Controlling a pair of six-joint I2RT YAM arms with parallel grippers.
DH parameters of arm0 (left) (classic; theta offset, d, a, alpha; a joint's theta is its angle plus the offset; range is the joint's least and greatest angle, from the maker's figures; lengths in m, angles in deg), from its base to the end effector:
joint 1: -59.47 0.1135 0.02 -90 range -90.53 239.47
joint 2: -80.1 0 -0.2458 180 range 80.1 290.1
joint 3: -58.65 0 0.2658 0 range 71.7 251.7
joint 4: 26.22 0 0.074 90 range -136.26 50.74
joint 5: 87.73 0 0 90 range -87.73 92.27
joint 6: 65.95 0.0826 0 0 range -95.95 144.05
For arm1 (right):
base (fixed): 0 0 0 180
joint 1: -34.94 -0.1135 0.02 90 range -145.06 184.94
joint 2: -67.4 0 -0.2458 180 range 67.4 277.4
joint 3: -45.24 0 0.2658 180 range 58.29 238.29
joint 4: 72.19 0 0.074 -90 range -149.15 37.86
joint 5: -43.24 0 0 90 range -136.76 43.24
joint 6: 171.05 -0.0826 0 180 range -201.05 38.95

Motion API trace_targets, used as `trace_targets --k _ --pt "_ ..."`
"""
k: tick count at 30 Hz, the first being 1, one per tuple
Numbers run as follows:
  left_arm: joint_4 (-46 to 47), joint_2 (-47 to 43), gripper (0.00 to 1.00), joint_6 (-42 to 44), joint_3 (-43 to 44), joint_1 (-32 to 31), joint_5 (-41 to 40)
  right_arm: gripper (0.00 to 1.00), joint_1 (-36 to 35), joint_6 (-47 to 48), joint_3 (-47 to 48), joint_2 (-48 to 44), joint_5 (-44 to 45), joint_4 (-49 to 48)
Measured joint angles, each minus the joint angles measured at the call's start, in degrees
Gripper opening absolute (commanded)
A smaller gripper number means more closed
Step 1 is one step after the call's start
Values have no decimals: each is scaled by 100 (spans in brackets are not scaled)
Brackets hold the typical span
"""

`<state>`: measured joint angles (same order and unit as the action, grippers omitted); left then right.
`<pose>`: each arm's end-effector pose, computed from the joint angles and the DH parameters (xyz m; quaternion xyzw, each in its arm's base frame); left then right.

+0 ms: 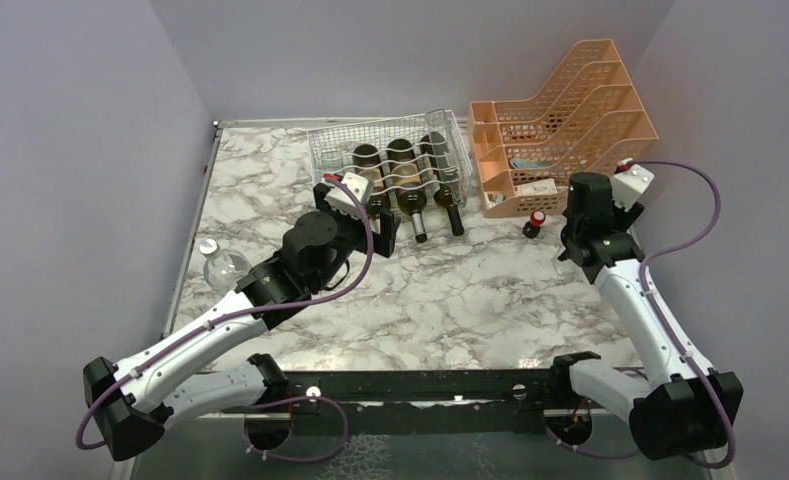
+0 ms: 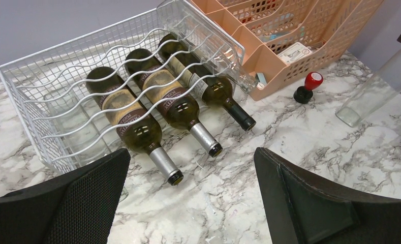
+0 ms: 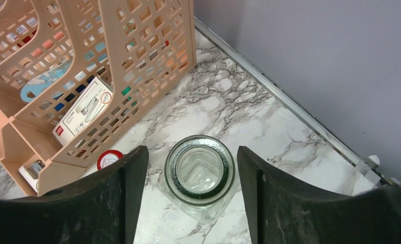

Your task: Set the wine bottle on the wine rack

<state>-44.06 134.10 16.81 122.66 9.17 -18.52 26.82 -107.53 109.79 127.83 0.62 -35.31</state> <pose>0.2059 -0.2022 0.3380 0.1618 0.7332 -0.1919 0.6321 0.2789 -0.0216 0.2761 0.3182 0.7628 -0.2063 0.5237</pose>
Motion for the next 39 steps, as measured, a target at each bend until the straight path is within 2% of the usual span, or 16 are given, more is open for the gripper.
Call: trace_targets --k 12,15,20,25,32,39 --pt "0 0 99 24 0 0 28 12 0 256 -313 -501 92 -369" --pt "24 4 99 22 0 0 103 4 0 332 -313 -610 -20 -361" --pt "219 116 99 20 0 0 295 1 0 514 -157 -890 -588 -260" --pt "588 195 99 96 -138 0 708 1 0 719 426 -1012 -1456 96" --pt "1316 330 99 267 -527 4 1692 1 11 1064 1213 -1014 -3453 682" --pt "1864 981 99 212 -529 4 2605 1 11 1443 1639 -841 -5523 1001"
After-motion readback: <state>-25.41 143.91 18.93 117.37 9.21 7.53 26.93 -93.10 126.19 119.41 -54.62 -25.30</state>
